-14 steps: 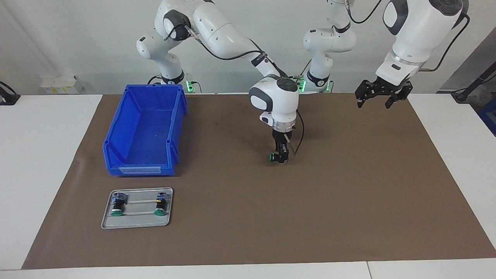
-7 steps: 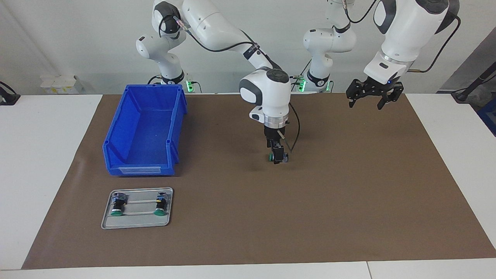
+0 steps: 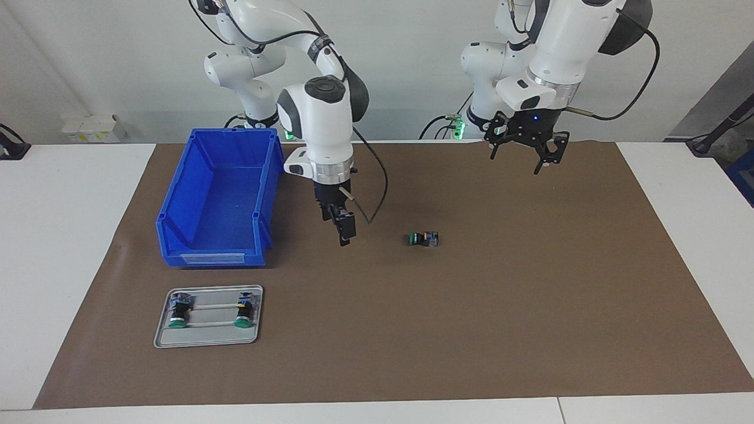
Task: Place and press button with both arms
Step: 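Lower the button onto the table and open the right gripper, then withdraw the right gripper while the left gripper approaches the button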
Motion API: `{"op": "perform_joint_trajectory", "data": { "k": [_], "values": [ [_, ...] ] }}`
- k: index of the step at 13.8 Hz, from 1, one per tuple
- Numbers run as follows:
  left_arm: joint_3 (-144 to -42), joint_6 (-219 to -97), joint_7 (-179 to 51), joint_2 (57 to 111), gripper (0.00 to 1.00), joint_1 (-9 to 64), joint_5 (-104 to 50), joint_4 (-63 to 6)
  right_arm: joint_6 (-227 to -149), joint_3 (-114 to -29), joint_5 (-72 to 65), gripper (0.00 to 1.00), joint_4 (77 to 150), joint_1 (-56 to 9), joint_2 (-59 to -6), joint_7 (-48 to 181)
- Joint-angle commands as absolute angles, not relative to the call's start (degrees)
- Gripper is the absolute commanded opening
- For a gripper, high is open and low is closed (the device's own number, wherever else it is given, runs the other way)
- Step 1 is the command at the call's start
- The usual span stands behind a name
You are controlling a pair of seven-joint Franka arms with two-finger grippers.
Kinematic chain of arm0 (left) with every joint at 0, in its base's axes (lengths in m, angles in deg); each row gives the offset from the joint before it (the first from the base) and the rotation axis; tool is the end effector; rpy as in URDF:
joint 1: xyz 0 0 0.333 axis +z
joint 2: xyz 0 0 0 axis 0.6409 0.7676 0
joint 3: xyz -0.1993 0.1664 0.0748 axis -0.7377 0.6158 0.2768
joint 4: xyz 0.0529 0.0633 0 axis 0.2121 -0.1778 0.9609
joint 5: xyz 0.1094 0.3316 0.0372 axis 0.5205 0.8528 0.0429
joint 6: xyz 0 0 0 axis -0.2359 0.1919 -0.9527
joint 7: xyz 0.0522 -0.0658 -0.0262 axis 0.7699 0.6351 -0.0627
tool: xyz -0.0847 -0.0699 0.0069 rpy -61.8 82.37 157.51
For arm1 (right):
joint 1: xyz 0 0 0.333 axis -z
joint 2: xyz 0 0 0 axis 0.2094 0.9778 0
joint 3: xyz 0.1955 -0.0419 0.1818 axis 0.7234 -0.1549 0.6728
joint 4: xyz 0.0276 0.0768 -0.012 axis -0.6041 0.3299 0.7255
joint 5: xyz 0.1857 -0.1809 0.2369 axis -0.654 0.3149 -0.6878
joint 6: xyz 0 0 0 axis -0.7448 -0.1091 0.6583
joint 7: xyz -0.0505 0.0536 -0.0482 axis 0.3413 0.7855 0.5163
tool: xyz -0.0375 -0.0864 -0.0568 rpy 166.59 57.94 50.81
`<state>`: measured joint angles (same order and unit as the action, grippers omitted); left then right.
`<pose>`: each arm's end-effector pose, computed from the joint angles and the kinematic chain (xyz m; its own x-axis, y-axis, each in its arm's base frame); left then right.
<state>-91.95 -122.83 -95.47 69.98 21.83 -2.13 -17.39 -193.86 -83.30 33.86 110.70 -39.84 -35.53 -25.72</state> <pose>0.4819 -0.1768 0.5665 0.7996 -0.5844 0.1383 -0.5859 -0.8097 -0.0338 0.5442 0.2298 0.4316 0.5199 -0.8418 0.1450 -0.8270 -0.5386 -0.1615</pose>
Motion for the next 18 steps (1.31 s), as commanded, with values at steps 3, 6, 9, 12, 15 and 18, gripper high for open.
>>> {"op": "perform_joint_trajectory", "data": {
  "k": [3, 6, 9, 12, 15, 18],
  "values": [
    [-91.20, -129.26, -104.92, 67.34, 1.00, 16.14, -2.79, -23.74, -186.45, -82.65, 26.77, 1.00, 112.96, -26.53, -42.70, 2.89],
    [-91.20, -129.17, -114.34, 65.41, 1.00, 15.16, -5.85, -27.17, -181.52, -82.73, 26.59, 1.00, 112.79, -20.37, -45.16, 16.01],
    [-91.20, -129.52, -117.88, 64.53, 1.00, 11.66, -6.57, -28.41, -176.51, -83.00, 26.67, 1.00, 112.18, -15.00, -48.76, 29.88],
    [-91.46, -129.96, -117.97, 64.53, 1.00, 9.19, -6.57, -28.32, -169.23, -83.35, 27.37, 1.00, 107.62, -13.14, -50.09, 40.62],
    [-92.16, -128.55, -117.79, 64.09, 1.00, 7.87, -6.49, -28.32, -160.88, -83.44, 27.73, 1.00, 101.20, -13.14, -50.35, 48.29],
    [-92.25, -128.47, -118.67, 63.83, 1.00, 6.73, -6.49, -28.67, -156.11, -83.88, 28.08, 1.00, 97.59, -12.70, -50.44, 52.15]
  ]
}}
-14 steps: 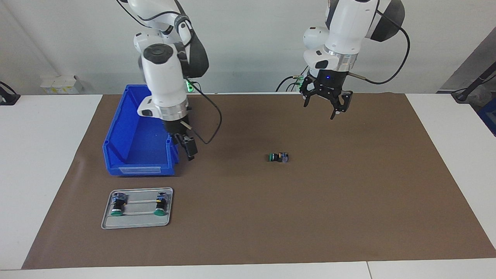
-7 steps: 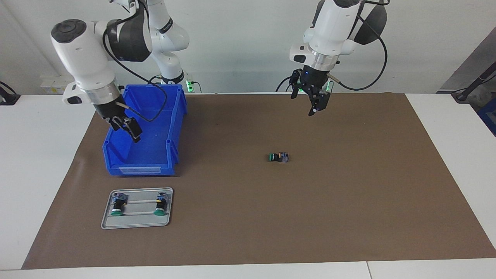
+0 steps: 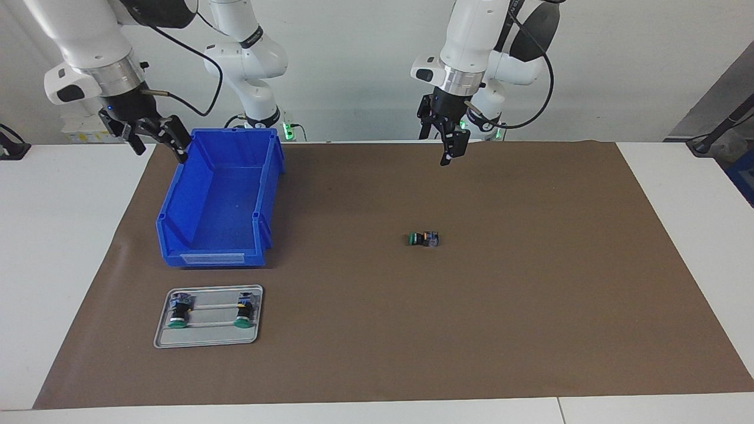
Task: Place and press button with both arms
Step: 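Withdraw the right gripper while the left gripper approaches the button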
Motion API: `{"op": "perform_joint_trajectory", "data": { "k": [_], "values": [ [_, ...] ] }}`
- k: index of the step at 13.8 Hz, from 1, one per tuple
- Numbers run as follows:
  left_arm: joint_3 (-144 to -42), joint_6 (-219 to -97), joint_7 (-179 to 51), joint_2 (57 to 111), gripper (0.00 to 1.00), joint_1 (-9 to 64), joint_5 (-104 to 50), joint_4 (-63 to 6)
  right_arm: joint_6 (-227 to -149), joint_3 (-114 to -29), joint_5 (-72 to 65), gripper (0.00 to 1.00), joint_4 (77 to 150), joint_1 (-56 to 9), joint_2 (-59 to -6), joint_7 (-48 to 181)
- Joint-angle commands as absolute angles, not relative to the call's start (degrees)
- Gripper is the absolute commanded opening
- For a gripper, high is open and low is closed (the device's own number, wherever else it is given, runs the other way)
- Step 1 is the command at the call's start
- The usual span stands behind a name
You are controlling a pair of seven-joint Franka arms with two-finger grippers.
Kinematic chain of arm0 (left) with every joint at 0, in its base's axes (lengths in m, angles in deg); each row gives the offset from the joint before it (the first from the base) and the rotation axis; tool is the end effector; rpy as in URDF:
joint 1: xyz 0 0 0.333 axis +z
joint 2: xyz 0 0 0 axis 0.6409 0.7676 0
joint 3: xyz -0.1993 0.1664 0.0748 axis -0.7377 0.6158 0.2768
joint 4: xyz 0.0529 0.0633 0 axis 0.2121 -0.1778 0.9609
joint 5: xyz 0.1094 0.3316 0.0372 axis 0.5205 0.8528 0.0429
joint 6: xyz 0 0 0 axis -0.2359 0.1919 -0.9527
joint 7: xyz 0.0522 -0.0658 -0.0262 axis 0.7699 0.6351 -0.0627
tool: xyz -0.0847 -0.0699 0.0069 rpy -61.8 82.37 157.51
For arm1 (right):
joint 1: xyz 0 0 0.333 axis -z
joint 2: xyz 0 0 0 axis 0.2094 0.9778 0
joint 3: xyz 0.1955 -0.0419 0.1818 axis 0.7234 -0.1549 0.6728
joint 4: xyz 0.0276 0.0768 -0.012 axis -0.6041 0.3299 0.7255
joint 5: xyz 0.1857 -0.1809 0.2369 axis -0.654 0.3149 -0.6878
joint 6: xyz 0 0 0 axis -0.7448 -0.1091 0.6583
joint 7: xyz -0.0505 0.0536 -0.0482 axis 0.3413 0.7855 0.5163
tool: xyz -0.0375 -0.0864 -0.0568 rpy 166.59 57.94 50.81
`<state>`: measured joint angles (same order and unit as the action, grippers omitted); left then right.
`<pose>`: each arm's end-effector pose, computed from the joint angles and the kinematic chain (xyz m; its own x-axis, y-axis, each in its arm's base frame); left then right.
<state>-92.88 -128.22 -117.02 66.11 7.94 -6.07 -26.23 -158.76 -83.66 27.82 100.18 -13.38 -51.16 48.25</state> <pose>0.4054 -0.2907 0.5408 0.3121 -0.9365 0.1598 -0.9462 -0.3215 -0.0362 0.4917 -0.0347 0.6018 0.9702 -0.2410 0.0256 -0.2413 -0.9704 0.0058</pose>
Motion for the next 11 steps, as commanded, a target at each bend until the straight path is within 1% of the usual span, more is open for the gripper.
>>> {"op": "perform_joint_trajectory", "data": {
  "k": [1, 3, 6, 9, 11],
  "values": [
    [-92.25, -128.90, -119.37, 63.48, 1.00, 6.72, -6.49, -29.72, -156.19, -83.79, 28.52, 1.00, 98.98, -13.14, -50.88, 52.25],
    [-92.34, -128.56, -119.90, 63.38, 1.00, 6.72, -6.49, -30.08, -155.75, -83.70, 28.70, 1.00, 101.97, -13.49, -52.81, 52.61],
    [-92.25, -129.26, -119.90, 64.35, 1.00, 6.37, -6.49, -29.55, -156.63, -83.53, 29.13, 1.00, 101.81, -14.02, -52.64, 56.10],
    [-92.26, -129.78, -119.90, 67.33, 1.00, 6.28, -6.40, -29.03, -156.38, -83.61, 30.90, 1.00, 97.95, -12.79, -51.06, 59.73],
    [-92.25, -130.57, -119.90, 69.88, 1.00, 6.28, -5.61, -28.15, -152.61, -83.79, 29.41, 1.00, 94.00, -12.53, -48.52, 59.73]
  ]
}}
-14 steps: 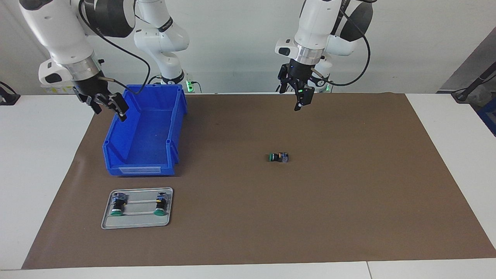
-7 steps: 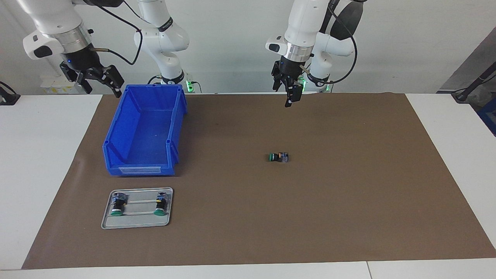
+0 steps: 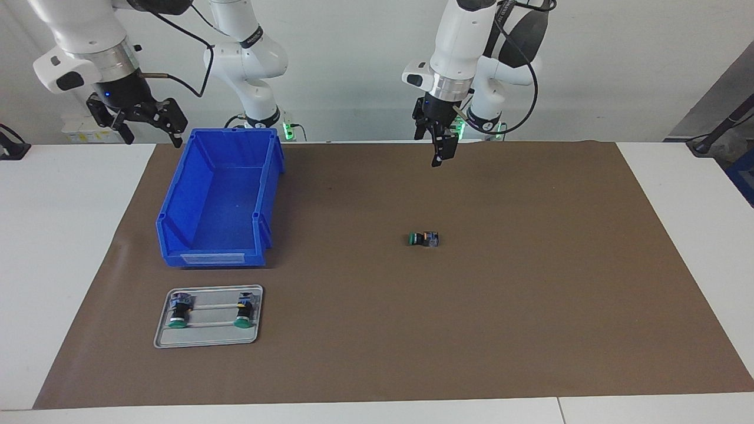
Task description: Place and press button with both arms
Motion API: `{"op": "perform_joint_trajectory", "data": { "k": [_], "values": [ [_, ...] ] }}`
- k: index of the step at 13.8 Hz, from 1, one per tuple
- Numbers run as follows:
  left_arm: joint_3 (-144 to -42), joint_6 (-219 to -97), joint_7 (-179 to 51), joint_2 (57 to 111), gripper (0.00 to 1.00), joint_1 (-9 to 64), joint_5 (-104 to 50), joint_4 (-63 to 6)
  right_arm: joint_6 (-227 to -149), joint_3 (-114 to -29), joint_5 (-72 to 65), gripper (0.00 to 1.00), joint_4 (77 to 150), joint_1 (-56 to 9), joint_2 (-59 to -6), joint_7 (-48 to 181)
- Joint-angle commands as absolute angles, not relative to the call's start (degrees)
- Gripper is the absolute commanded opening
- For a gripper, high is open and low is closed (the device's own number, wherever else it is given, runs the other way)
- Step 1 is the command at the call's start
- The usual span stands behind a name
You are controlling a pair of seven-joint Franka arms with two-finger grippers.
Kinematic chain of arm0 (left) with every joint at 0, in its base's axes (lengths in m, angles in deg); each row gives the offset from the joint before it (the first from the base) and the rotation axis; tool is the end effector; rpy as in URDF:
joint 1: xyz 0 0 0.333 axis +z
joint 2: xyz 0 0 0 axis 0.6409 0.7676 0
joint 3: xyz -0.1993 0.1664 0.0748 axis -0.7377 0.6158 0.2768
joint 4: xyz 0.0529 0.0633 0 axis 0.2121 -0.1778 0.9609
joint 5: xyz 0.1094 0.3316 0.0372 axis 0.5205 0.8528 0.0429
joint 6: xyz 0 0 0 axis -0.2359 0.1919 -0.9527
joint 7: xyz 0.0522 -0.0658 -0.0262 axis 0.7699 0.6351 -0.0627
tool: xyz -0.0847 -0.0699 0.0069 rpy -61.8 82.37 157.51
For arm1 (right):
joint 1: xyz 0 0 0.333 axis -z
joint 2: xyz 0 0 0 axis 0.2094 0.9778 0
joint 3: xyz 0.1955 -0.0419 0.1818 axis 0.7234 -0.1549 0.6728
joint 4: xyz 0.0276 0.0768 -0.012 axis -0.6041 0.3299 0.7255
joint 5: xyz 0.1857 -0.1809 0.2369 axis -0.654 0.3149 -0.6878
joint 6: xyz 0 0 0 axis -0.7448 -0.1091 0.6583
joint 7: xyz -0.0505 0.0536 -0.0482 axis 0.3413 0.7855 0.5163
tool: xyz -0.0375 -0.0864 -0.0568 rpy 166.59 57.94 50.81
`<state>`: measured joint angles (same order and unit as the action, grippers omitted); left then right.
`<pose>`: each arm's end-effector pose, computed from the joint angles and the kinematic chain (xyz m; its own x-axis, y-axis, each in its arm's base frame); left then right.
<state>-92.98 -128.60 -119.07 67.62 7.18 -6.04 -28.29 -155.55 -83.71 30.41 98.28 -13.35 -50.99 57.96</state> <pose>0.4034 -0.2980 0.5120 0.2706 -0.9557 0.1157 -0.9619 -0.2732 -0.0068 0.4861 -0.0404 0.6096 0.9968 -0.0801 -0.0010 -0.0799 -0.9953 0.0554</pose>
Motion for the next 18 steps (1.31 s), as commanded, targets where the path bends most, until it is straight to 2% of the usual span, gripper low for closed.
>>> {"op": "perform_joint_trajectory", "data": {
  "k": [1, 6, 10, 14, 18],
  "values": [
    [-92.25, -131.10, -120.16, 71.89, 1.00, 6.28, -5.08, -27.45, -152.76, -83.96, 29.14, 1.00, 93.98, -12.18, -48.51, 59.73],
    [-92.25, -138.99, -124.38, 78.23, 1.00, 7.07, -4.73, -27.70, -153.03, -83.70, 29.05, 1.00, 95.38, -13.14, -48.77, 59.73],
    [-92.25, -145.06, -132.02, 78.85, 1.00, 9.36, -4.82, -31.74, -151.97, -83.61, 27.30, 1.00, 95.21, -13.05, -48.42, 58.42],
    [-92.17, -153.50, -131.94, 86.22, 1.00, 8.57, -4.82, -32.63, -154.17, -83.70, 27.46, 1.00, 95.65, -13.14, -48.24, 57.44],
    [-92.08, -156.76, -132.21, 90.45, 1.00, 8.66, -4.46, -32.28, -158.55, -83.26, 29.48, 1.00, 99.42, -14.72, -49.38, 57.44]
  ]
}}
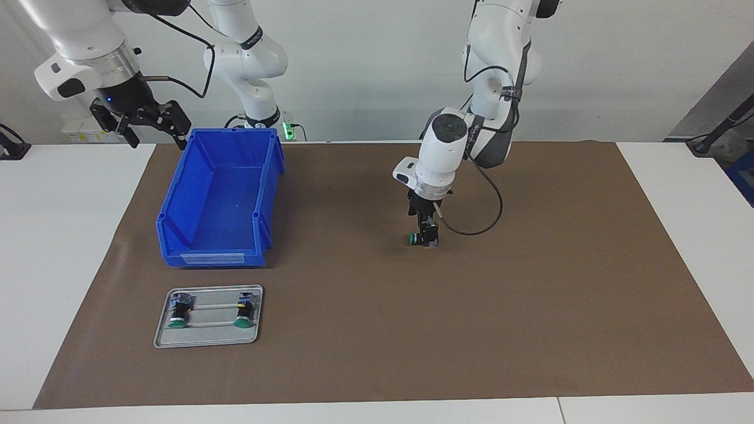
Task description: Place and press button with both arms
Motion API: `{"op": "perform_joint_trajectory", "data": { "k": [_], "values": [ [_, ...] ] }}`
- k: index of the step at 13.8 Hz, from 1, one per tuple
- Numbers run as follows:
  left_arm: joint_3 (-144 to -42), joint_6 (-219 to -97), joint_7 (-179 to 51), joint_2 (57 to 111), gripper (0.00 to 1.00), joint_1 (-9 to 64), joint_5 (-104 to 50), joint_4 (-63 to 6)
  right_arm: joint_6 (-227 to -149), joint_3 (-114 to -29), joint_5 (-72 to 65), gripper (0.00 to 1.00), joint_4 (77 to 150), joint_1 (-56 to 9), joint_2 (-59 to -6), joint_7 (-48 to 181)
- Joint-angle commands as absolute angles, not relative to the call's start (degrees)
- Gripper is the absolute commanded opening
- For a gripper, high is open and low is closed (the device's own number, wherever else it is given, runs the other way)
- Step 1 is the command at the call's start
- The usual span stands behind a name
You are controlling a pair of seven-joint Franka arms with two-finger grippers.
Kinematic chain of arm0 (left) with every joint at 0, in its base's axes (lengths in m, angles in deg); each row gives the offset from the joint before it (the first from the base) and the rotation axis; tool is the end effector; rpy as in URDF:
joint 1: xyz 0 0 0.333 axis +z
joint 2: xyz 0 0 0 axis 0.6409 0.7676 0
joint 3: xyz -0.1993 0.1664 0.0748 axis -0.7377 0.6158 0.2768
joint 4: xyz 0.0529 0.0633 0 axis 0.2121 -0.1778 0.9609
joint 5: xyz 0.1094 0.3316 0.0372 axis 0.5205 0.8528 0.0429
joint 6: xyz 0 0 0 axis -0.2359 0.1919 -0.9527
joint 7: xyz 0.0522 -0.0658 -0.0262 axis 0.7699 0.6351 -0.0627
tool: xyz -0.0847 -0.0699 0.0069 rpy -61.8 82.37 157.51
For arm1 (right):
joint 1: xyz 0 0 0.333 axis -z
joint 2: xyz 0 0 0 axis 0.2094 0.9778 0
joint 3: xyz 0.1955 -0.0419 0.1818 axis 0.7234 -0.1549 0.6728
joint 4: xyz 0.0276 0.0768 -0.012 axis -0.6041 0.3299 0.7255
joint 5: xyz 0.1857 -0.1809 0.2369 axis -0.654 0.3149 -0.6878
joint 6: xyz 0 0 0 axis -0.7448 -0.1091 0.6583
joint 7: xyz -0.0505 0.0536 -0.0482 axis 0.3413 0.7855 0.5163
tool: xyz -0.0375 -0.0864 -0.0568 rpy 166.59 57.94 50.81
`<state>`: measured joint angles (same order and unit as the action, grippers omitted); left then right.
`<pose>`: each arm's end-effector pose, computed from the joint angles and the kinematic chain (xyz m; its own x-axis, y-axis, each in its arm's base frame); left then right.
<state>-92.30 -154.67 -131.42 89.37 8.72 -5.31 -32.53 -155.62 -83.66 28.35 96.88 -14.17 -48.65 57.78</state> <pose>0.4722 -0.3126 0.3189 0.1202 -0.9871 0.1054 -0.9915 -0.1247 -0.0373 0.4981 -0.0284 0.5997 0.9978 -0.0649 -0.0163 -0.0645 -0.9976 0.0234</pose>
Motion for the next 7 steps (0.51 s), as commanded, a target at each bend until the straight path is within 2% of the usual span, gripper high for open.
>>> {"op": "perform_joint_trajectory", "data": {
  "k": [1, 7],
  "values": [
    [-92.08, -156.68, -132.30, 90.54, 1.00, 8.66, -4.46, -32.28, -158.39, -83.26, 29.40, 1.00, 99.34, -14.81, -49.39, 57.18],
    [-92.08, -157.12, -133.00, 91.34, 0.99, 8.57, -4.46, -33.94, -156.63, -83.26, 28.87, 1.00, 98.55, -14.72, -49.21, 56.91]
  ]
}}
